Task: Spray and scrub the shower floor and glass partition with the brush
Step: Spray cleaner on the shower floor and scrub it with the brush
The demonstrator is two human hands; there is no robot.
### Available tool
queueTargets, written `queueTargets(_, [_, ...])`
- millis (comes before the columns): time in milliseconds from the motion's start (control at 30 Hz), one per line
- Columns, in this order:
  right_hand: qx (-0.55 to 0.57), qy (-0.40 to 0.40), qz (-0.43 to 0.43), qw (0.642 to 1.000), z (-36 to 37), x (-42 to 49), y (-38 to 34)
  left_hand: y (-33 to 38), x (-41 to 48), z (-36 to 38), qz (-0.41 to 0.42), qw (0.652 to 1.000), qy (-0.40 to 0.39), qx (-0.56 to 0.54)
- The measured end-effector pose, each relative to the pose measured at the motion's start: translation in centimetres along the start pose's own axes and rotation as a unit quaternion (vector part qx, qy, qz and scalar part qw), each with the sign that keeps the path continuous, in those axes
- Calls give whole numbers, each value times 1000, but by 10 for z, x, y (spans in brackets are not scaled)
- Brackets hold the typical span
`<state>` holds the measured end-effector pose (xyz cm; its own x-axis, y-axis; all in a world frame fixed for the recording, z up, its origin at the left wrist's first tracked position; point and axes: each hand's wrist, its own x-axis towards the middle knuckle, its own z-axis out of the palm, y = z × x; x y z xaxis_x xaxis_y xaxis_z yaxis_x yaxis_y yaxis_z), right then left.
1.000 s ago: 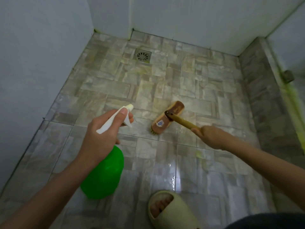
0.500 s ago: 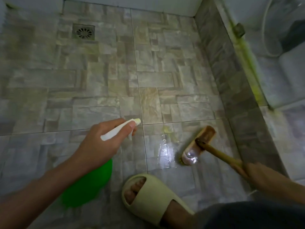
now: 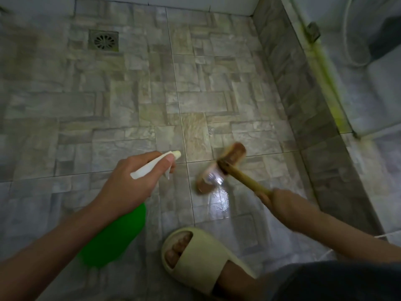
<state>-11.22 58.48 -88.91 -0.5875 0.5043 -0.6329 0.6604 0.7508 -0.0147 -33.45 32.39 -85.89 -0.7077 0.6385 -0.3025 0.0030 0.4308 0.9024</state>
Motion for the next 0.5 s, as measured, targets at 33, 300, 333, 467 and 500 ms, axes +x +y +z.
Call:
queueTargets(33, [-12, 26, -24, 999, -6, 20, -23, 0, 0, 0, -3, 1000, 2, -3])
queueTargets(300, [-21, -66, 16, 997, 5, -35, 27, -7, -9, -18, 9, 998, 47, -30])
queueTargets(333, [-25, -73, 23, 997, 6, -39, 32, -8, -9, -18, 2, 998, 52, -37])
queueTargets(467, [-22, -13, -37, 999, -15, 23, -36, -13, -10, -19, -16, 997, 56, -52])
queueTargets(500, [-31, 19, -73, 997, -25, 43, -63, -13, -11, -20, -17, 997, 60, -52])
